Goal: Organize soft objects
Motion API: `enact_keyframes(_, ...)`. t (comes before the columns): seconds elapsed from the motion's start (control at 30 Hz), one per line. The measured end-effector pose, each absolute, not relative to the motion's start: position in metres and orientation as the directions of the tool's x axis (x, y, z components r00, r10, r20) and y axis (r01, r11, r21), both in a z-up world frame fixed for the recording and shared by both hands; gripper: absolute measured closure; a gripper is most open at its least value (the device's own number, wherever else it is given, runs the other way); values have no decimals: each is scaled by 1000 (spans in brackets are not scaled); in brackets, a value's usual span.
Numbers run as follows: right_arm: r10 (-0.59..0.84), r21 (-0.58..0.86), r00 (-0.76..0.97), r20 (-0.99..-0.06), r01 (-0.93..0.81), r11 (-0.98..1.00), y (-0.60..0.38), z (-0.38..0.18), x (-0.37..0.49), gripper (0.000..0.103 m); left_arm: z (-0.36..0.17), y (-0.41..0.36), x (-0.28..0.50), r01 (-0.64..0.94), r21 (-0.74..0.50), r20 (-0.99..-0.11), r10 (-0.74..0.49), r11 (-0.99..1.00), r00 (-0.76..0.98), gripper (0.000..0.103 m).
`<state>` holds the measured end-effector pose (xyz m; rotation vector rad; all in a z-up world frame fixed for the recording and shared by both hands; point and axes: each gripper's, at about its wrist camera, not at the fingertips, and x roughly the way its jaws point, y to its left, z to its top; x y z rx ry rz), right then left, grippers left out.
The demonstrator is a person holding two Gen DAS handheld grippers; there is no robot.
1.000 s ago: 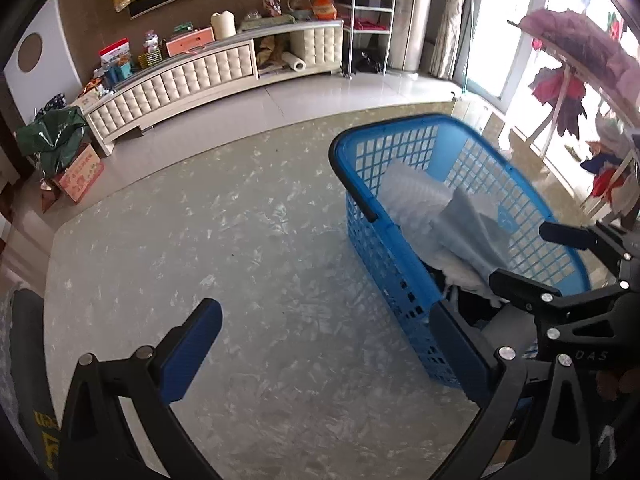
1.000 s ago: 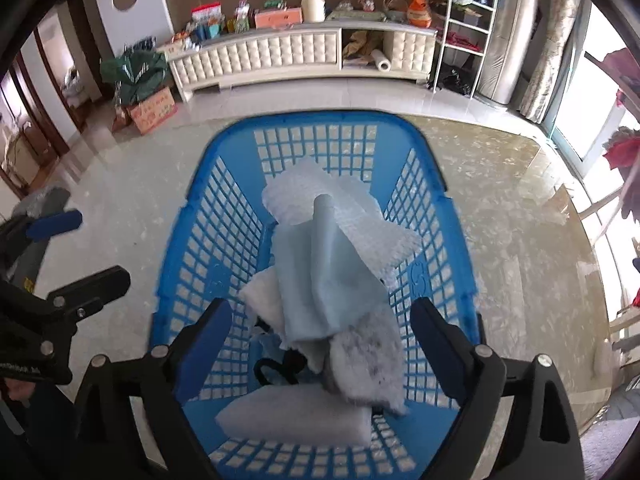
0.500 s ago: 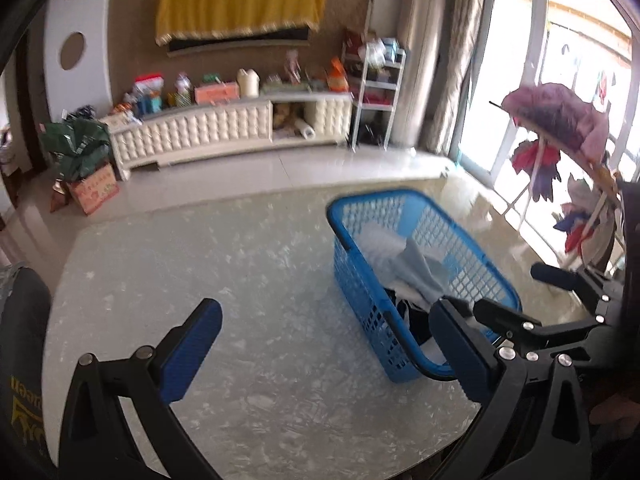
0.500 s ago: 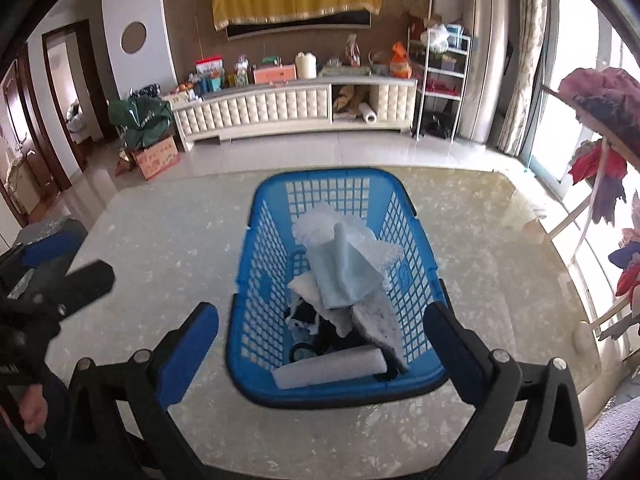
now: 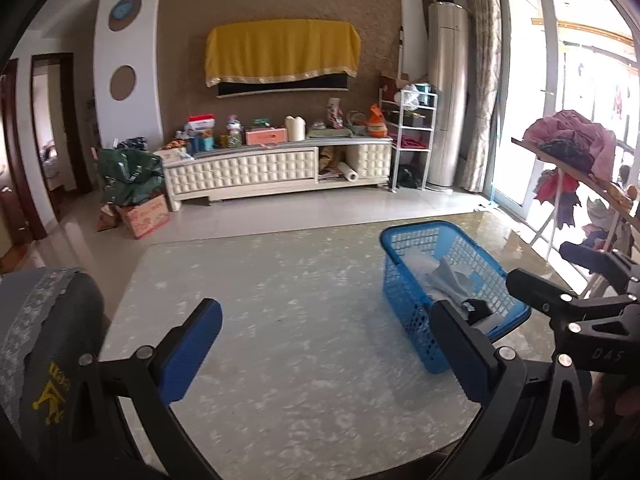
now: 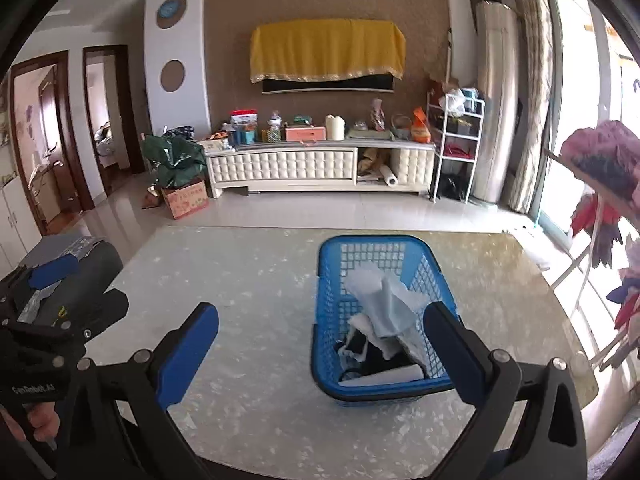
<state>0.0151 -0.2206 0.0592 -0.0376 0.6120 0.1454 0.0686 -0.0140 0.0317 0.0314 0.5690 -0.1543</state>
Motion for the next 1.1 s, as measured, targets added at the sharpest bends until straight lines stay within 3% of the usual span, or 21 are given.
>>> enact_keyframes(0.37, 176, -14, 817, -549, -219, 976, -197, 53, 5, 0, 40, 12, 34, 50, 20, -508, -33, 999, 861, 0)
enact_keyframes(1.1, 174, -20, 817, -550, -221, 975, -194, 49, -4, 0, 42, 21, 20, 55, -2, -497, -49, 998, 866, 0)
